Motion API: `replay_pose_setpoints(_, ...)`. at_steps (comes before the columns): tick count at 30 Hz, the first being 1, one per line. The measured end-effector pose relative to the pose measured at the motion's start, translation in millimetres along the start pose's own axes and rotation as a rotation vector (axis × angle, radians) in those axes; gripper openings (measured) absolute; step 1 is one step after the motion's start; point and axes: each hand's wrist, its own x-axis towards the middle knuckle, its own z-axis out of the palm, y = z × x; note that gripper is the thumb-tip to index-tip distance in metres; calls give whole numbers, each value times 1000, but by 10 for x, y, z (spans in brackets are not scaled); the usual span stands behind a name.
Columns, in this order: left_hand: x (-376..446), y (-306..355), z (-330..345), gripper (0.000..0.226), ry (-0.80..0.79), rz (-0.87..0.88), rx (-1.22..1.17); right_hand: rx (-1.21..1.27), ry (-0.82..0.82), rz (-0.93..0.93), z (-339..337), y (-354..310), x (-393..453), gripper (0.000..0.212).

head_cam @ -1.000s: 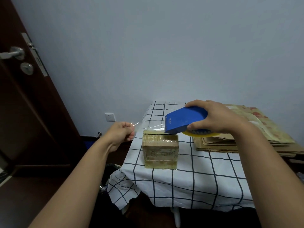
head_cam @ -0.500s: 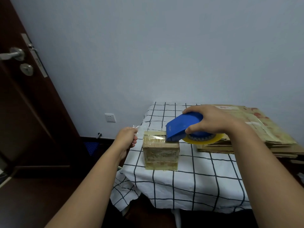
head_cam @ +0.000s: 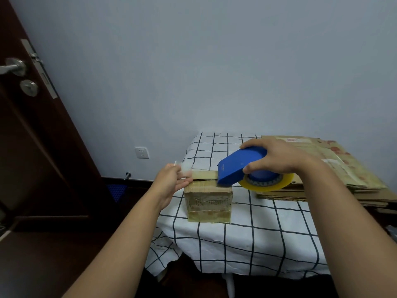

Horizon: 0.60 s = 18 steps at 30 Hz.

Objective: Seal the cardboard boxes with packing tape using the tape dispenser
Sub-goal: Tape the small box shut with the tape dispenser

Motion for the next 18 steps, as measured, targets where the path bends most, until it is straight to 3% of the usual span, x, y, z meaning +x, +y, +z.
replay_pose_setpoints(6, 91, -26, -16, 15, 41, 12, 70, 4, 2, 20, -38, -7, 12, 55)
replay_pose_setpoints(18, 125, -117, -19, 13, 147, -20, -99, -22, -43, 13, 20, -20, 97, 58)
